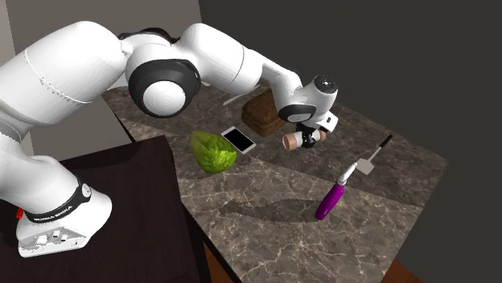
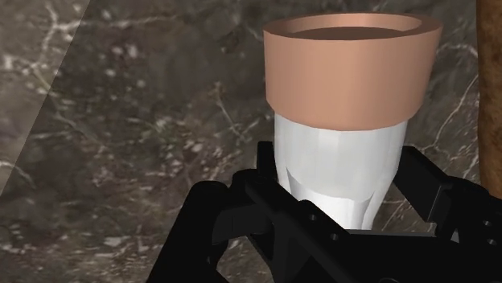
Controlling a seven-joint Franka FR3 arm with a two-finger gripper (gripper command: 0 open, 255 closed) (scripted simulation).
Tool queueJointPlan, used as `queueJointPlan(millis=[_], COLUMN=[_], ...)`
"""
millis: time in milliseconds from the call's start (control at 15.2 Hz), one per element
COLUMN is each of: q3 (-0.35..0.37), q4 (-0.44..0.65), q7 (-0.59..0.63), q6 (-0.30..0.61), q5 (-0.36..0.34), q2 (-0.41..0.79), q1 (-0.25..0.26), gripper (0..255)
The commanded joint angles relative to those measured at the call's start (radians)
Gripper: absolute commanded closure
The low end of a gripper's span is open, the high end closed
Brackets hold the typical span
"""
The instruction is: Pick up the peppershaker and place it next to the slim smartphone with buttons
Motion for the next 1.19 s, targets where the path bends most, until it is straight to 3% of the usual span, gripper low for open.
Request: queueJointPlan(millis=[0,1122], q3=[0.0,-0.016], q4=[-0.001,-0.101], q7=[0.0,0.023], q6=[0.0,-0.069], q5=[0.0,-0.01], q2=[0.0,-0.17], q1=[0.0,0.008], gripper=[255,255])
